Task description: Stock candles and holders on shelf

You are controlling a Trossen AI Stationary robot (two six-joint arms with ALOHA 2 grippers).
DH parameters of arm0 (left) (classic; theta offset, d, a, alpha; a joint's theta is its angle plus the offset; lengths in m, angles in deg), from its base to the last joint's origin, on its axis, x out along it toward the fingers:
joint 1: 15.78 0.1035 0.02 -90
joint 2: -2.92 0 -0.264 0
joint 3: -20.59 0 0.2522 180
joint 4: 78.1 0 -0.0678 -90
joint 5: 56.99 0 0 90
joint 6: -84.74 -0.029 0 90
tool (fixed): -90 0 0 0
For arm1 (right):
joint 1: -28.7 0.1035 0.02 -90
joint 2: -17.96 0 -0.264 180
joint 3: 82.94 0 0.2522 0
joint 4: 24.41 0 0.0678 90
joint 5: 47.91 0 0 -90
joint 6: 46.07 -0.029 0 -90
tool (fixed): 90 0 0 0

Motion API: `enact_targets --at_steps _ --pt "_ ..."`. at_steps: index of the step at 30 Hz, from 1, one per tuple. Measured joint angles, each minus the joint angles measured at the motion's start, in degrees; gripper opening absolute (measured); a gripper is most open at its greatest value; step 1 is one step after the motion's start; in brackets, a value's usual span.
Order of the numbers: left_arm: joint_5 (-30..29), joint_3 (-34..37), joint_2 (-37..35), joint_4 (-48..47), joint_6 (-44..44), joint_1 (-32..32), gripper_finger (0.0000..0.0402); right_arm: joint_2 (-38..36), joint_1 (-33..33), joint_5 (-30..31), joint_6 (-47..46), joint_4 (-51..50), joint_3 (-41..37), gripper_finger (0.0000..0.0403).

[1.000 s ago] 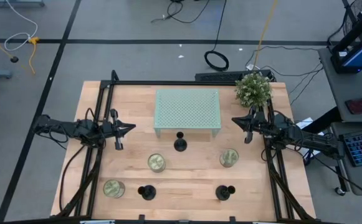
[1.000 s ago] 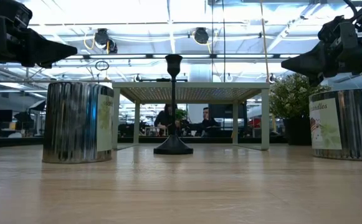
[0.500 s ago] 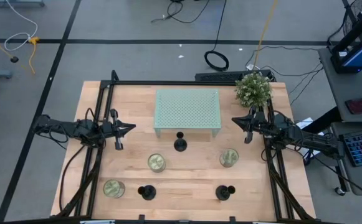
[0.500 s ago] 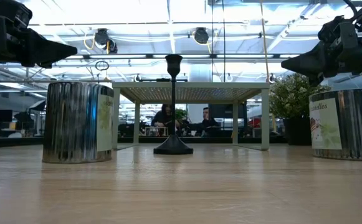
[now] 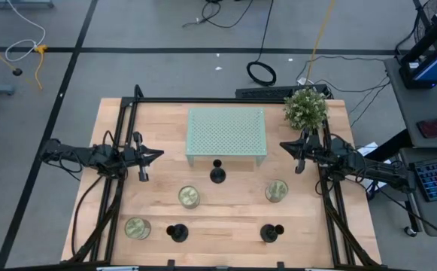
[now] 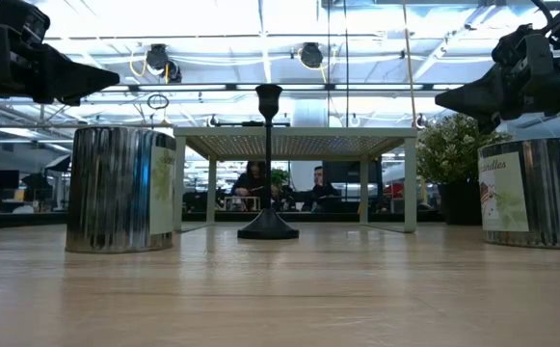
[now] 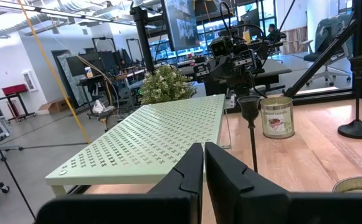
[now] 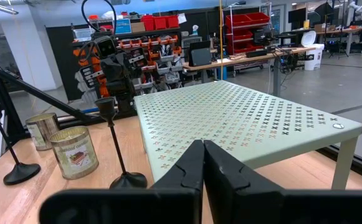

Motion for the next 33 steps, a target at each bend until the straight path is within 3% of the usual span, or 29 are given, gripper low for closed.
enact_targets --at_steps 27,33 --pt "0.0 0.0 0.0 0.0 0.0 0.0 0.0024 0.0 0.0 0.1 1.4 0.2 0.0 0.0000" --pt "0.0 0.0 0.0 0.1 3.6 0.0 0.0024 0.0 0.0 0.3 -0.6 8.6 0.0 0.0000"
